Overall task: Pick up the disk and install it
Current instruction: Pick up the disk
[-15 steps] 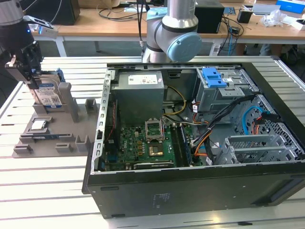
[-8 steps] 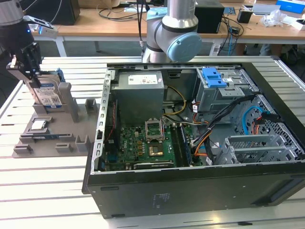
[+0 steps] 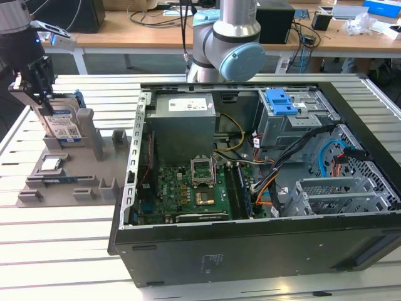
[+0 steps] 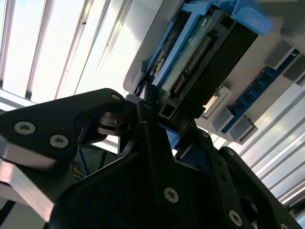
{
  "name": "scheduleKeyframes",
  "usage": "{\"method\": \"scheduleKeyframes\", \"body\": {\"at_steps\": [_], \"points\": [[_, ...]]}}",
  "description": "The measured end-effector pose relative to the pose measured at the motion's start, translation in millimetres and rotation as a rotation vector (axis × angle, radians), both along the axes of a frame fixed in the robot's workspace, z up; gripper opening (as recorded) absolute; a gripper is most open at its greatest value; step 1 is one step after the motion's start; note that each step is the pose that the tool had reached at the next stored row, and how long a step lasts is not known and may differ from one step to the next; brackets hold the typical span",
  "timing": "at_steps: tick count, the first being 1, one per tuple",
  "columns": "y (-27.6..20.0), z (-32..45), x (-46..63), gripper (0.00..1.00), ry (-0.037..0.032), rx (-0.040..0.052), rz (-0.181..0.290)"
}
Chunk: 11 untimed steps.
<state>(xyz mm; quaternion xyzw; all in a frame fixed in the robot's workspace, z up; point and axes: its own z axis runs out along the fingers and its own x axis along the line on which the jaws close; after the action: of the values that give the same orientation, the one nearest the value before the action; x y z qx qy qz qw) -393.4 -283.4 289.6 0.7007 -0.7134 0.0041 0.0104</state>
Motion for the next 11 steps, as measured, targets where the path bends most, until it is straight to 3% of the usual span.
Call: {"method": "scheduleKeyframes", "body": {"at_steps": [11], "points": [[0.0, -0.3, 0.0, 0.36, -0.0001, 0.0, 0.0]]}}
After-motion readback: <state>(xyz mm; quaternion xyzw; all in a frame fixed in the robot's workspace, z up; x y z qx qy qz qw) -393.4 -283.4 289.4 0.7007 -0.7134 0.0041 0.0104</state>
